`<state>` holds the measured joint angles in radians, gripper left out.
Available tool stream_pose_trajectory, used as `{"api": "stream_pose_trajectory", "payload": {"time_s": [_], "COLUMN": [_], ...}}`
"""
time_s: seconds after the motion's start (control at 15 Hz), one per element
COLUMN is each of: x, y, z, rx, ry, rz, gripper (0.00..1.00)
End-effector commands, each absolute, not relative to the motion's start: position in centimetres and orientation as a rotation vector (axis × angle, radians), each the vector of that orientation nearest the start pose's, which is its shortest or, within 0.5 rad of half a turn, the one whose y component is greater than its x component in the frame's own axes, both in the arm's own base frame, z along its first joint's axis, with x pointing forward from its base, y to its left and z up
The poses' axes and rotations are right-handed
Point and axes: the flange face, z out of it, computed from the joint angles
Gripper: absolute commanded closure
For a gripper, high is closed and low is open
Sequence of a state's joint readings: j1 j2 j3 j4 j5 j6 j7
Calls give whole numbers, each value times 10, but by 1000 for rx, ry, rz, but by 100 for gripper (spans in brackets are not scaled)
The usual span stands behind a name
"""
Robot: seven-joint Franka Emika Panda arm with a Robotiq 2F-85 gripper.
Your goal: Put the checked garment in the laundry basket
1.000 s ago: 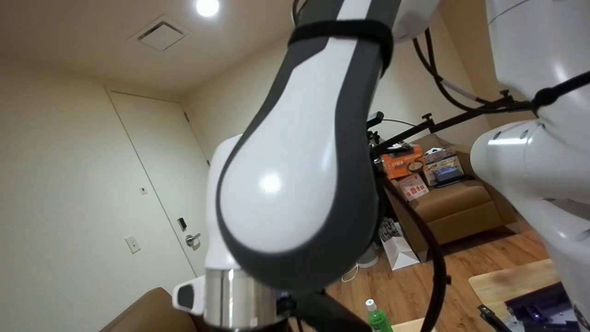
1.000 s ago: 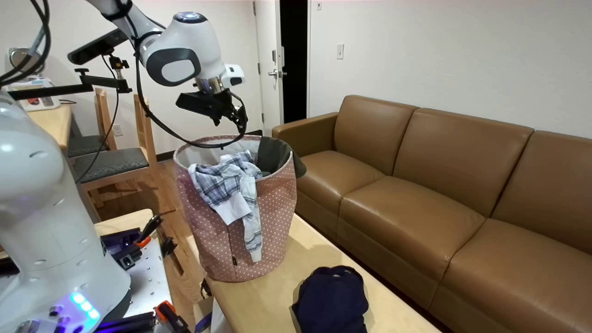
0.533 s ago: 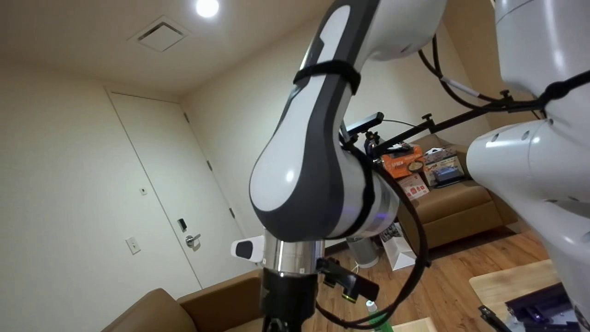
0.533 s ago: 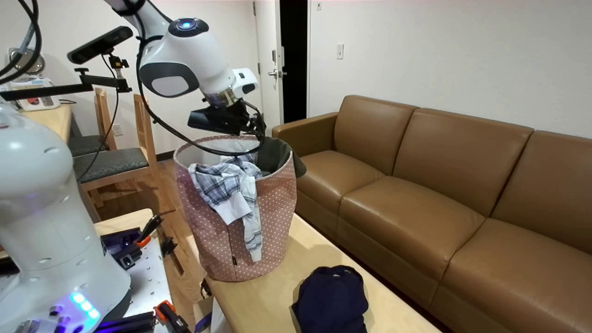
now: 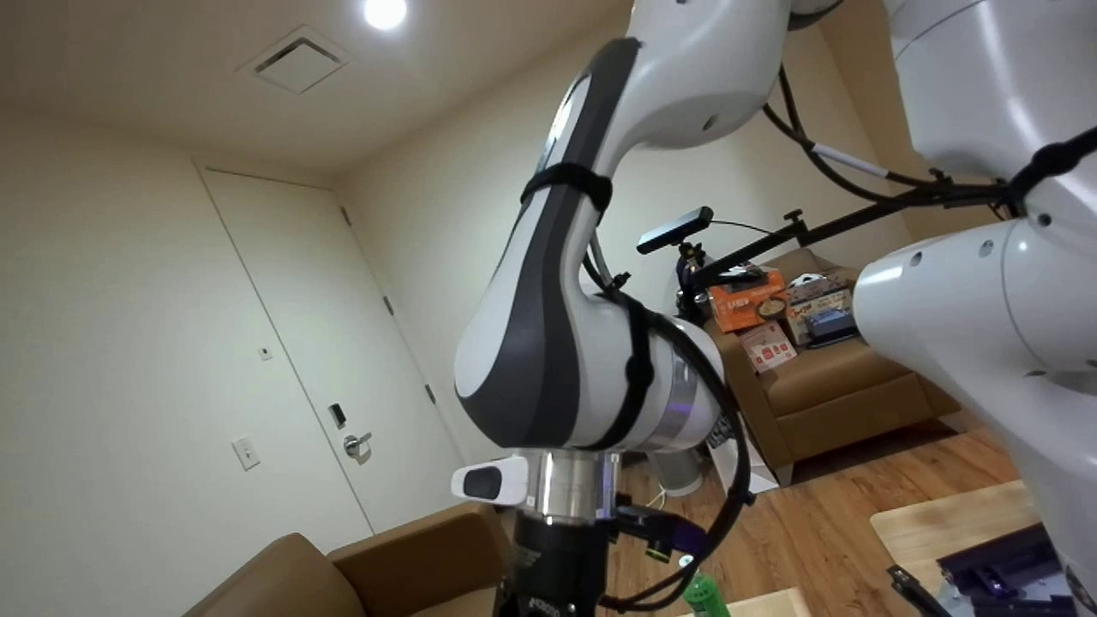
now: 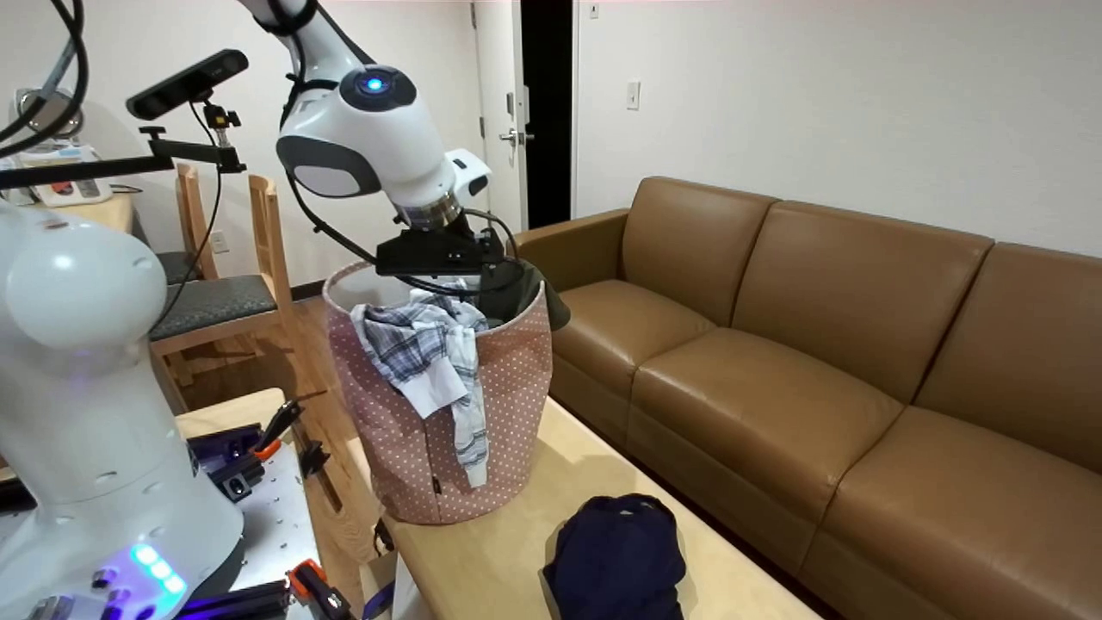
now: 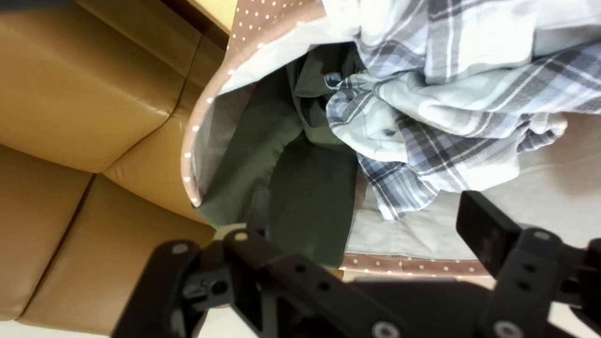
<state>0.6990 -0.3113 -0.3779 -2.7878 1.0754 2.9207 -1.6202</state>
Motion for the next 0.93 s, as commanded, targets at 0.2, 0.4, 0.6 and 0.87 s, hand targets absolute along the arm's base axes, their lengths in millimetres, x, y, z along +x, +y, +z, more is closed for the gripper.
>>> {"api": "stream_pose_trajectory", "payload": {"time_s": [0.2,0.4,0.6,0.87], "x": [383,379,376,367], "y": [83,53,21,-2], "z": [310,298,273,244], "rx": [-2455,-2396,-2434,-2387], "ry": [-1239,-1146,-1001,-1080], "rz": [-822,-804,-750,-673], "gripper": [0,0,0,0]}}
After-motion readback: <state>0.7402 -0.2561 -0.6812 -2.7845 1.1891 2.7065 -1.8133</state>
